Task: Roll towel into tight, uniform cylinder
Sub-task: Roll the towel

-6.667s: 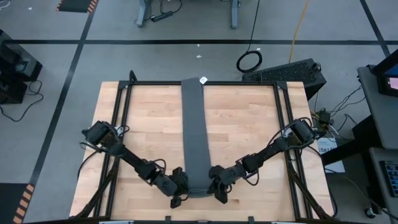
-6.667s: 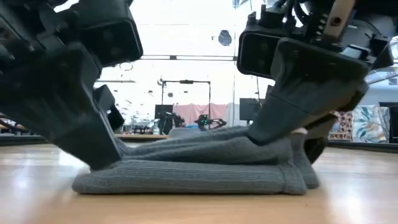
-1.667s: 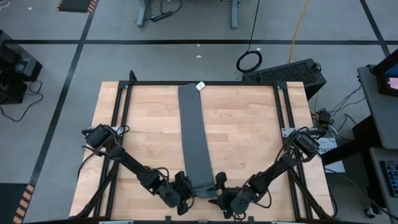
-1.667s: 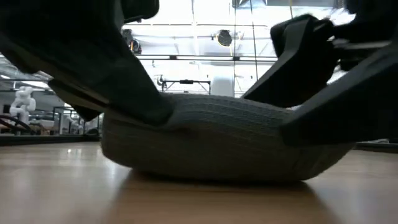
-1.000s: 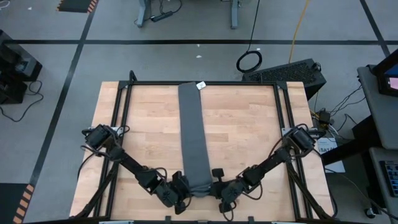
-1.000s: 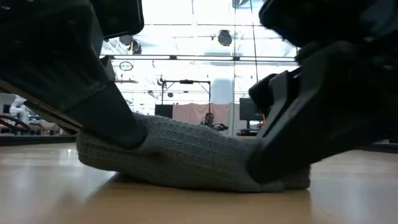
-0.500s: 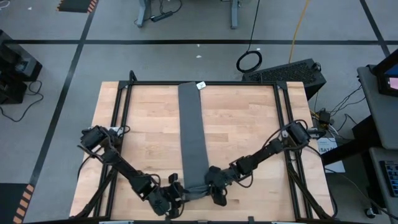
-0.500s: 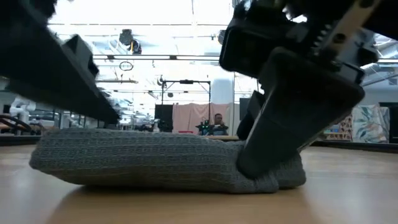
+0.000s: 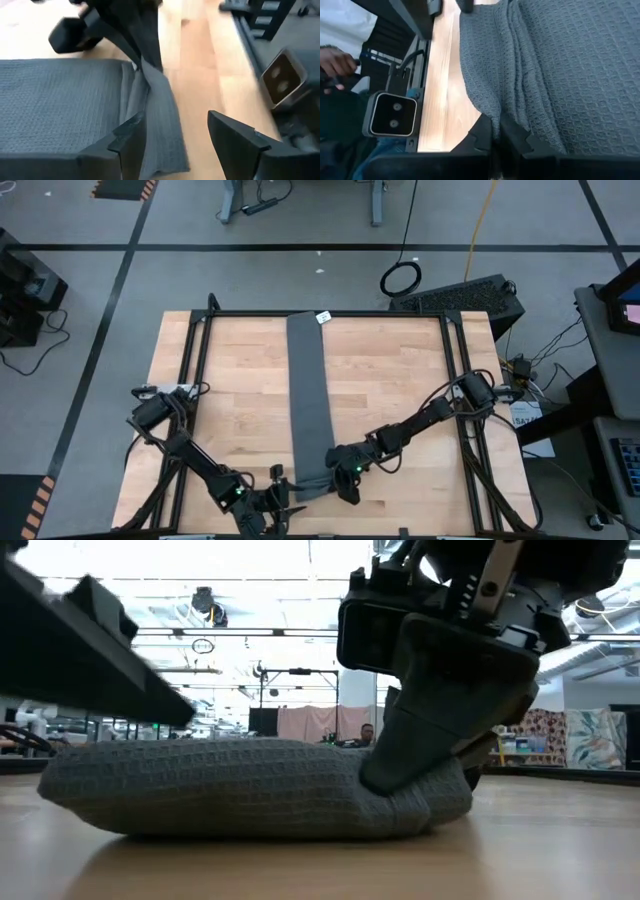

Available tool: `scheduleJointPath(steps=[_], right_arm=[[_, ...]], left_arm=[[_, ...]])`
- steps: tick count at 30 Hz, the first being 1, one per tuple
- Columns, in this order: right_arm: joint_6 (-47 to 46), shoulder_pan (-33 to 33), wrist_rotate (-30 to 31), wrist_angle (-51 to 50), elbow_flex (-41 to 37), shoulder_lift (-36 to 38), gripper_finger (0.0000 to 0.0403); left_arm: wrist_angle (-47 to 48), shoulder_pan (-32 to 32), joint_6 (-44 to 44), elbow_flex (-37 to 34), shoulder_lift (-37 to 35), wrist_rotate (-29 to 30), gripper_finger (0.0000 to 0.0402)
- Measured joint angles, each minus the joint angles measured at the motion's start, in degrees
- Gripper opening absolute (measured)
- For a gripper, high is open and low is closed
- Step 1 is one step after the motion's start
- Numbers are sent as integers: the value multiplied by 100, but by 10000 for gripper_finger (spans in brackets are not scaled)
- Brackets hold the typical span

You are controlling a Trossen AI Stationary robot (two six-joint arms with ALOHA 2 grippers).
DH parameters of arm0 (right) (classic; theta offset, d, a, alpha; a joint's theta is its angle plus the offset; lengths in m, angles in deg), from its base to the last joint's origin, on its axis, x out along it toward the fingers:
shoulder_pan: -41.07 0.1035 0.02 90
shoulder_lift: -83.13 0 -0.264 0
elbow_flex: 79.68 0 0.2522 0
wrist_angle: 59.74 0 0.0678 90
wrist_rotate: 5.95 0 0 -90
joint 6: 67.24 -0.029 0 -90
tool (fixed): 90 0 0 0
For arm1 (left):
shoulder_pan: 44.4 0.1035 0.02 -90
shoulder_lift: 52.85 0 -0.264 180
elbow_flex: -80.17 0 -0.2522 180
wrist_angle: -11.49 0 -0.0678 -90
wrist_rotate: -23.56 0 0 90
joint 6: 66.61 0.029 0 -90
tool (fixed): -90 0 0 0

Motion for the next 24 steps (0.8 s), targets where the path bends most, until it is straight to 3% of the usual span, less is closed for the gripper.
scheduleJointPath(steps=[8, 12, 16, 21, 24], right_arm=[[-259, -43, -60, 2, 0, -2, 3], [-318, -55, -81, 1, -2, -4, 3], [-337, -57, -108, -3, -4, -9, 3], [-222, -55, -204, -18, -4, -9, 4], [158, -10, -196, -74, -15, 51, 8]], left_arm=[[17, 106, 309, 0, 130, -41, 215], [-8, 309, 222, 0, 131, -331, 202], [155, 514, 154, 0, 131, -884, 146], [131, 661, 104, 0, 131, -1359, 21], [100, 736, -266, 0, 98, -1592, 16]])
